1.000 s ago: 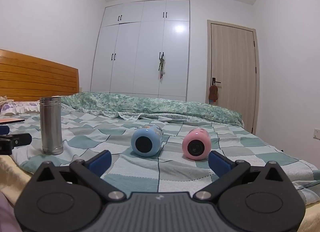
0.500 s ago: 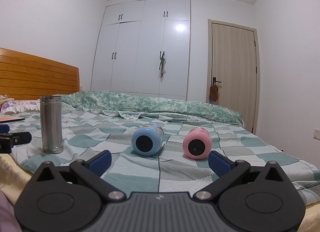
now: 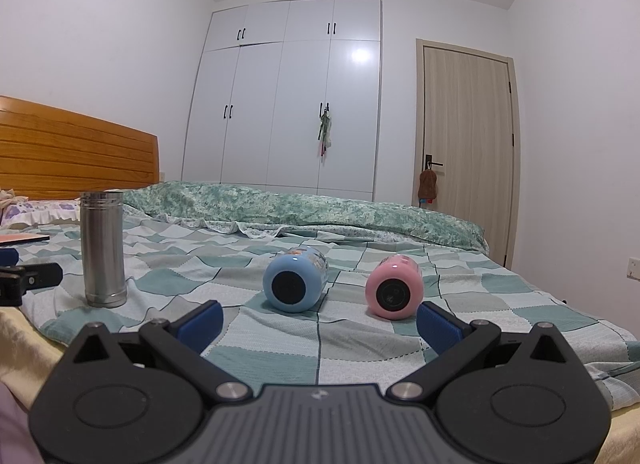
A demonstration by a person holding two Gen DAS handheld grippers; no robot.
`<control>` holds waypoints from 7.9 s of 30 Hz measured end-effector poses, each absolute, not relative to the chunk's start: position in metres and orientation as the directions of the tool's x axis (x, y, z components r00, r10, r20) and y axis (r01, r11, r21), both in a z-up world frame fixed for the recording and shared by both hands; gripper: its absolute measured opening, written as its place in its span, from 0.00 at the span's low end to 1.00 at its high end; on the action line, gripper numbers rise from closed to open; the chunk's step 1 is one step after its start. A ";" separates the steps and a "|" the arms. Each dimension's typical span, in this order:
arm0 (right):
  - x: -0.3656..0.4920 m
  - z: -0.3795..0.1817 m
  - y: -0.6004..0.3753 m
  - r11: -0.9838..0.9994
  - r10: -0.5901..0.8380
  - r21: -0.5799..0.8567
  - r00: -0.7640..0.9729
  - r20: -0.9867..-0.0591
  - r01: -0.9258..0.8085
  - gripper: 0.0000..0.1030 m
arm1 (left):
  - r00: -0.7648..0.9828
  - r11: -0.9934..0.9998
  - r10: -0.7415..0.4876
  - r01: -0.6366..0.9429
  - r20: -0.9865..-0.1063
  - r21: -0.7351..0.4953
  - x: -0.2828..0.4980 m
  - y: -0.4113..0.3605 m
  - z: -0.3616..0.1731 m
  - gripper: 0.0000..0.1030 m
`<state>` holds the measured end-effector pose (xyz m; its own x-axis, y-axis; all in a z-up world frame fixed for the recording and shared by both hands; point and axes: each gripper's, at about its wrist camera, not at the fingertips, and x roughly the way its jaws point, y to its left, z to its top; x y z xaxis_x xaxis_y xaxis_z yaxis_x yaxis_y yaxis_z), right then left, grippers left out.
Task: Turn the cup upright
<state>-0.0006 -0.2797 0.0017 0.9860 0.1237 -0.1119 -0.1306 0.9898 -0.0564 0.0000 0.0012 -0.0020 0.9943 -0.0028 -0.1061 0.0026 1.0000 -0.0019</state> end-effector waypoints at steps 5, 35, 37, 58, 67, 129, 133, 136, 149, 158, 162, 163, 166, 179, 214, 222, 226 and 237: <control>-0.001 0.000 -0.279 0.990 0.124 -0.057 0.986 -0.112 -0.131 1.00 | 0.994 1.000 -0.003 0.003 -0.106 -0.002 0.000 0.001 -0.002 1.00; 0.001 0.007 -0.277 0.983 0.168 -0.051 0.973 -0.161 -0.178 1.00 | 0.988 0.997 -0.056 0.062 -0.141 0.038 0.006 -0.006 0.005 1.00; 0.012 0.010 -0.273 0.978 0.187 -0.053 0.965 -0.186 -0.200 1.00 | 0.985 0.995 -0.084 0.092 -0.151 0.048 0.011 -0.010 0.007 1.00; 0.127 0.085 -0.266 0.960 0.249 -0.060 0.929 -0.274 -0.275 1.00 | 0.931 0.941 -0.257 0.303 -0.259 0.153 0.145 -0.060 0.054 1.00; 0.212 0.091 -0.272 0.964 0.229 -0.047 0.906 -0.355 -0.262 1.00 | 0.895 0.906 -0.299 0.376 -0.332 0.195 0.221 -0.086 0.053 1.00; 0.269 0.072 -0.192 0.978 0.208 0.152 0.693 -0.690 -0.143 0.83 | 0.839 0.858 -0.296 0.444 -0.456 0.259 0.227 0.000 0.067 1.00; 0.231 0.076 -0.181 0.972 0.235 0.184 0.690 -0.684 -0.149 0.83 | 0.839 0.861 -0.288 0.438 -0.461 0.259 0.190 0.011 0.075 1.00; 0.207 0.073 -0.173 0.967 0.253 0.204 0.682 -0.687 -0.153 0.83 | 0.839 0.866 -0.273 0.428 -0.471 0.259 0.166 0.021 0.076 1.00; 0.164 0.017 -0.151 0.963 0.261 0.249 0.610 -0.748 -0.107 0.83 | 0.841 0.931 -0.176 0.311 -0.512 0.191 0.103 0.060 0.054 1.00; 0.165 0.021 -0.148 0.965 0.260 0.229 0.602 -0.755 -0.130 0.84 | 0.858 0.949 -0.117 0.245 -0.500 0.199 0.087 0.059 0.061 1.00; 0.157 0.036 -0.164 0.940 0.337 0.284 0.641 -0.690 -0.188 0.99 | 0.865 0.955 -0.094 0.217 -0.493 0.200 0.083 0.057 0.065 1.00; 0.153 0.041 -0.170 0.936 0.349 0.282 0.660 -0.665 -0.210 1.00 | 0.866 0.958 -0.087 0.208 -0.492 0.197 0.082 0.056 0.066 1.00; 0.139 0.054 -0.188 0.932 0.363 0.239 0.708 -0.605 -0.273 1.00 | 0.869 0.966 -0.079 0.188 -0.489 0.178 0.080 0.049 0.071 1.00; 0.110 0.044 -0.290 0.949 0.294 0.049 0.818 -0.494 -0.311 1.00 | 0.755 0.959 -0.178 0.277 -0.632 0.061 0.118 -0.048 0.077 1.00; 0.090 -0.002 -0.319 0.959 0.282 0.119 0.920 -0.271 -0.259 1.00 | 0.646 0.985 -0.159 0.160 -0.747 -0.071 0.156 -0.073 0.068 0.83; 0.080 -0.005 -0.314 0.970 0.240 0.084 0.954 -0.179 -0.228 1.00 | 0.804 0.987 -0.155 0.150 -0.575 -0.057 0.139 -0.049 0.086 0.83; 0.079 -0.006 -0.311 0.974 0.224 0.068 0.960 -0.170 -0.215 1.00 | 0.864 0.995 -0.081 0.101 -0.496 0.012 0.148 -0.041 0.084 0.83; 0.074 -0.007 -0.307 0.978 0.207 0.039 0.965 -0.160 -0.203 1.00 | 0.820 0.997 -0.035 0.067 -0.572 0.035 0.192 -0.030 0.030 0.82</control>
